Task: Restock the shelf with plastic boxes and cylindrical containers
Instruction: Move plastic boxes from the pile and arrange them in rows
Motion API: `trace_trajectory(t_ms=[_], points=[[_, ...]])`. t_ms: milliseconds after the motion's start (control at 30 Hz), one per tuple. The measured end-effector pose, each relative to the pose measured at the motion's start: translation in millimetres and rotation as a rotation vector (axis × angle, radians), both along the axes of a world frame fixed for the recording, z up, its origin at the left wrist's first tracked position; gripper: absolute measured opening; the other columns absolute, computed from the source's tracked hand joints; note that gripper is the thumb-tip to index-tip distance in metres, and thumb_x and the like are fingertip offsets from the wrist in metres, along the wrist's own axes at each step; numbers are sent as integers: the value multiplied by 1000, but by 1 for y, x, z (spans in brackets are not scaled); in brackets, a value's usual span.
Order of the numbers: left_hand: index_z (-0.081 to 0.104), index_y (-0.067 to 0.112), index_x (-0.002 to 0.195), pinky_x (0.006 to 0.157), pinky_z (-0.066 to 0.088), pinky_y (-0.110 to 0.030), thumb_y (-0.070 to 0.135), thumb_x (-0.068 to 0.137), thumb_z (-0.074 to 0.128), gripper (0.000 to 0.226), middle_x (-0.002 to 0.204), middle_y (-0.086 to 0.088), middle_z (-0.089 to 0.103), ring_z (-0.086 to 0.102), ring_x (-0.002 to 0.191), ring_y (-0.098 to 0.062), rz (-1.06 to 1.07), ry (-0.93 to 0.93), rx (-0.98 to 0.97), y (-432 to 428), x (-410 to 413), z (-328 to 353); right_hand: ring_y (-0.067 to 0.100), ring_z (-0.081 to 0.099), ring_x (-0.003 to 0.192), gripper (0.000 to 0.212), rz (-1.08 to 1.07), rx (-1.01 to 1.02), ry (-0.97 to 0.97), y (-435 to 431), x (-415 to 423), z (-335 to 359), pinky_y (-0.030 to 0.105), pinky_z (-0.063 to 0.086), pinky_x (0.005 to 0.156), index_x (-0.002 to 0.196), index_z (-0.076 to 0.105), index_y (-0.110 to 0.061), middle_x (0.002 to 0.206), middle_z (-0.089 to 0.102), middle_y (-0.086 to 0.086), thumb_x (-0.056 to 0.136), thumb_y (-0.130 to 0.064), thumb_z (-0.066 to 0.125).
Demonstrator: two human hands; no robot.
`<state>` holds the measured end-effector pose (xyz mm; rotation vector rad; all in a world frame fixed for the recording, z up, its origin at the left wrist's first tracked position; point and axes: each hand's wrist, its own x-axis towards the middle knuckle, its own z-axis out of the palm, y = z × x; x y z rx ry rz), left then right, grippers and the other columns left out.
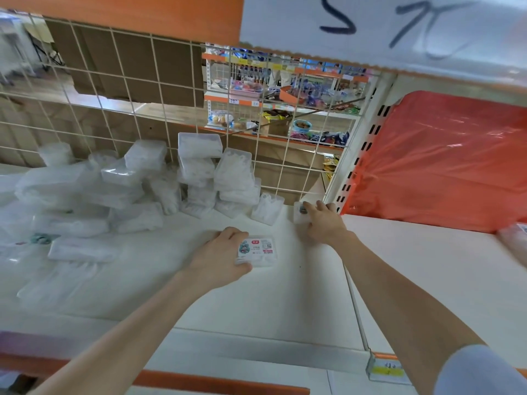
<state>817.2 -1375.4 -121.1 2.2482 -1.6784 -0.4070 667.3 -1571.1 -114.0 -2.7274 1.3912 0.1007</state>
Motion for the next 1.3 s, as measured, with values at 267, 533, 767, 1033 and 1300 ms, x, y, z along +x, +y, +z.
trace_trajectory(t_ms=[267, 533, 767, 1033, 1300], points=[[31, 19, 140, 102, 33, -29, 35, 84, 59, 66, 140, 2, 33, 39, 124, -19, -8, 10, -16, 1, -1, -2, 34, 32, 127, 59, -54, 55, -11, 13, -7, 5, 44, 28, 103, 138, 33, -24, 134, 33, 13, 85, -10, 51], [33, 18, 139, 99, 31, -27, 34, 84, 60, 63, 139, 2, 34, 41, 122, -19, 27, -10, -79, 2, -5, -11, 34, 43, 114, 56, -151, 130, -255, 53, -47, -3, 39, 41, 95, 132, 45, -17, 120, 45, 16, 78, -15, 60], [41, 17, 136, 100, 33, -31, 30, 81, 65, 62, 137, -1, 38, 45, 121, -21, -24, 58, -82, -2, -23, -9, 32, 42, 112, 58, -236, 49, -288, 90, -86, -7, 35, 39, 87, 132, 46, -20, 121, 47, 11, 77, -20, 61], [41, 18, 136, 98, 38, -30, 31, 82, 63, 60, 137, 3, 37, 45, 120, -18, -151, 87, -83, -9, -85, -2, 32, 41, 111, 55, -275, 27, -369, 103, -150, -5, 38, 39, 91, 130, 49, -17, 117, 48, 13, 77, -21, 63], [42, 16, 136, 98, 32, -27, 30, 84, 63, 58, 137, -2, 38, 42, 123, -22, -220, 106, -126, -23, -188, 7, 32, 43, 110, 52, -362, 33, -495, 111, -259, 6, 39, 39, 92, 126, 52, -17, 117, 50, 13, 76, -16, 63]])
